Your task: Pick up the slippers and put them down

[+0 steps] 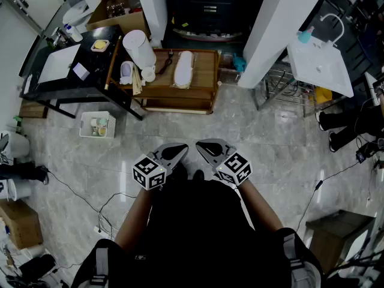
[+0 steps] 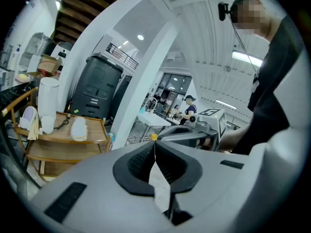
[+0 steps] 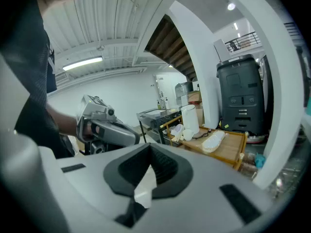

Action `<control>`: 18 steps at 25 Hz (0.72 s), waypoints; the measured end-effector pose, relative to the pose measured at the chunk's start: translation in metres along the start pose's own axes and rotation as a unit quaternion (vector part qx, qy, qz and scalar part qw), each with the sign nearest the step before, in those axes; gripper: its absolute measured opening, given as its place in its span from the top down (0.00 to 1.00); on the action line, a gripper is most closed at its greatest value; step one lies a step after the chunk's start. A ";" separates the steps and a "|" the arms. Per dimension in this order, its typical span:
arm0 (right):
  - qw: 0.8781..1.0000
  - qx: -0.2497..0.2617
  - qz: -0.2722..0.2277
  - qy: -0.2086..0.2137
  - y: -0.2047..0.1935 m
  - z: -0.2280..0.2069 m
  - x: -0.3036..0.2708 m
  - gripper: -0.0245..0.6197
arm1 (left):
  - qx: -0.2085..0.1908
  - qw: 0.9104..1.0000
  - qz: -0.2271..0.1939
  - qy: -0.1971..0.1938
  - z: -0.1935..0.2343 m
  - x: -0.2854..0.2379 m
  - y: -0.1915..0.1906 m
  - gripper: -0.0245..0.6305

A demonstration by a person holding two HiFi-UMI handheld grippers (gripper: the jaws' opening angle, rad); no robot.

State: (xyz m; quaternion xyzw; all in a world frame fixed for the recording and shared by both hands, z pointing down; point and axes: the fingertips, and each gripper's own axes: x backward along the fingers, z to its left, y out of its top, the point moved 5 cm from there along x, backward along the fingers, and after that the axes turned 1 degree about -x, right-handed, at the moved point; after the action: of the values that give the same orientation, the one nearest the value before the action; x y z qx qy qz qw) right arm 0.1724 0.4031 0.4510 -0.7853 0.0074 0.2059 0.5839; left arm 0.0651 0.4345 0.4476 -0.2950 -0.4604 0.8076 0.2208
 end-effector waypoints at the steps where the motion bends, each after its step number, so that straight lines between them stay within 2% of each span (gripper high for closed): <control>1: 1.000 -0.001 0.001 0.000 -0.001 0.001 -0.001 0.95 | 0.001 1.000 0.000 0.001 0.000 0.001 -0.001 0.94; 18: 1.000 0.007 0.011 0.015 0.001 0.019 -0.011 0.95 | 0.004 1.000 -0.010 0.009 0.005 0.022 -0.005 0.94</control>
State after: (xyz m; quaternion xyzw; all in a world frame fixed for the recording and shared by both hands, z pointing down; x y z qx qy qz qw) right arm 0.1558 0.4178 0.4491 -0.7842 0.0258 0.2001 0.5868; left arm 0.0459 0.4473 0.4483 -0.2967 -0.4581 0.8044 0.2346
